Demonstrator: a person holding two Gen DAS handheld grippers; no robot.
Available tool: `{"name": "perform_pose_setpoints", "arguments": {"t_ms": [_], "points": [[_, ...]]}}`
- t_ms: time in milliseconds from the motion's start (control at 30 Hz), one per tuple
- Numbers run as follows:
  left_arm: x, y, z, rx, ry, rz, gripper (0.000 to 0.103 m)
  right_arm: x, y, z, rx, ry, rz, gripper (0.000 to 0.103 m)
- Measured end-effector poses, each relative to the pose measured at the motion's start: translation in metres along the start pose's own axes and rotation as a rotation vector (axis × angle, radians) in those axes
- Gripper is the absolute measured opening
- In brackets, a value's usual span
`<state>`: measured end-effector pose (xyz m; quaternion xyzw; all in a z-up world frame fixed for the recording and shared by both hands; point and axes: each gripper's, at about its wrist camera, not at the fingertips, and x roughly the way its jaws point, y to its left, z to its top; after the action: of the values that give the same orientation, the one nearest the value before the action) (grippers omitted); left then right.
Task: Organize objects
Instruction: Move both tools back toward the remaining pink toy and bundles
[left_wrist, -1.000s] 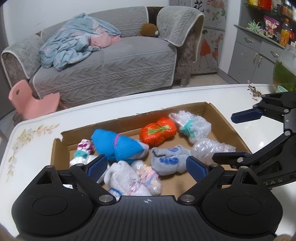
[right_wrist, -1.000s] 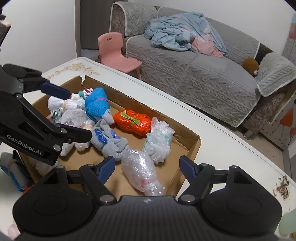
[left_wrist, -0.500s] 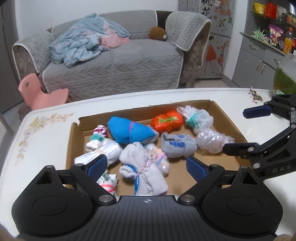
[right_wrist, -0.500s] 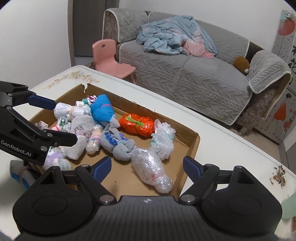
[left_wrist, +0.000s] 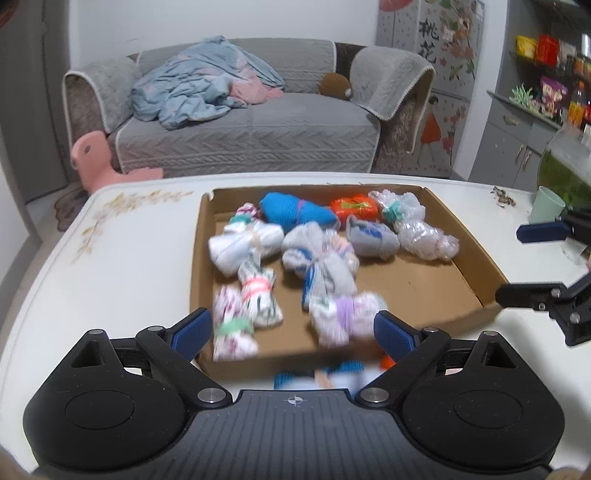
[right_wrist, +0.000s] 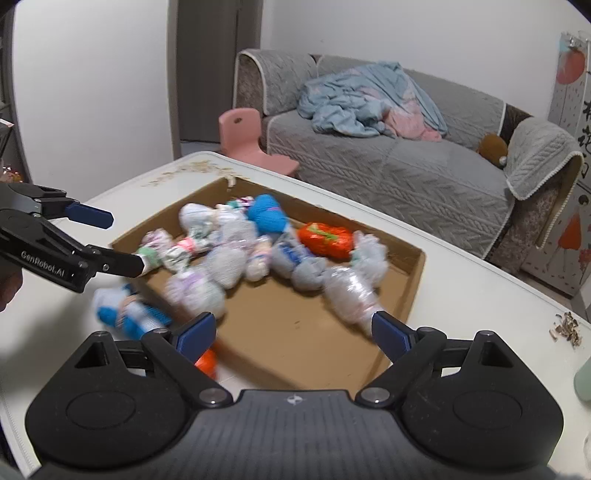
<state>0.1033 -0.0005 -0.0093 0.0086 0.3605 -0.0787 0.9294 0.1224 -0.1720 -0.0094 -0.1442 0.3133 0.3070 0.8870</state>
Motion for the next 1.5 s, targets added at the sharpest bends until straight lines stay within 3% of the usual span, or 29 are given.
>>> {"name": "perform_pose_setpoints", "arguments": {"t_ms": [167,367,600,667,800,900,1167,1333,1500], "points": [[-0.028,-0.001,-0.035,-0.043,-0.009,-0.017,0.097,-0.011,0.028,-0.021,0.001,-0.012,0.059,0.091],[-0.060,-0.021,-0.092,-0.025,-0.019,-0.055,0.097,-0.006,0.062,-0.046,0.006,-0.004,0.094,0.092],[-0.078,-0.042,-0.143,0.044,-0.040,-0.069,0.098,0.019,0.078,-0.055,0.026,0.016,0.039,0.092],[-0.080,-0.044,-0.148,0.040,-0.039,-0.076,0.099,0.021,0.076,-0.057,0.059,0.012,0.045,0.088],[-0.081,-0.053,-0.151,0.076,-0.053,-0.101,0.099,0.020,0.072,-0.066,0.107,0.019,0.067,0.046],[-0.077,-0.063,-0.151,0.120,-0.070,-0.128,0.100,0.008,0.066,-0.074,0.127,-0.005,0.082,0.039],[-0.050,-0.094,-0.137,0.203,-0.065,-0.165,0.101,-0.031,0.043,-0.110,0.182,-0.038,0.024,0.038],[-0.031,-0.109,-0.129,0.314,-0.087,-0.198,0.099,-0.051,0.040,-0.129,0.165,-0.066,-0.017,0.049],[-0.012,-0.107,-0.120,0.416,-0.060,-0.296,0.095,-0.056,0.036,-0.135,0.154,-0.106,-0.011,0.064]]}}
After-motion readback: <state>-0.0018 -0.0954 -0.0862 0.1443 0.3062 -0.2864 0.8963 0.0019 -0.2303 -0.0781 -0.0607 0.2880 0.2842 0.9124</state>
